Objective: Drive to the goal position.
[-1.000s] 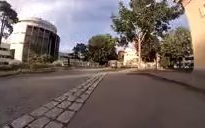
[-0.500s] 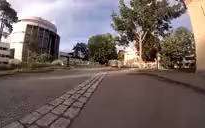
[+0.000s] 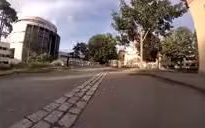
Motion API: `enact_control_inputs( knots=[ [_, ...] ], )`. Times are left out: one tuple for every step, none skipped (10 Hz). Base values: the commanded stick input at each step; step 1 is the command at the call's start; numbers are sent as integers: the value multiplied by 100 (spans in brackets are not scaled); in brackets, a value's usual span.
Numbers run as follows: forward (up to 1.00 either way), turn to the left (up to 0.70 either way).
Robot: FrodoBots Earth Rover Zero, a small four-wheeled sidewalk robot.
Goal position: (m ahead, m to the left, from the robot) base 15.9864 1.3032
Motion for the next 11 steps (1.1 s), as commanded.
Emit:
enact_control_inputs(
  knots=[
    [45, 0],
    [45, 0],
    [45, 27],
    [45, 27],
    [45, 27],
    [45, 27],
    [45, 27],
    [45, 27],
    [45, 27],
    [45, 27],
    [45, 27]
  ],
)
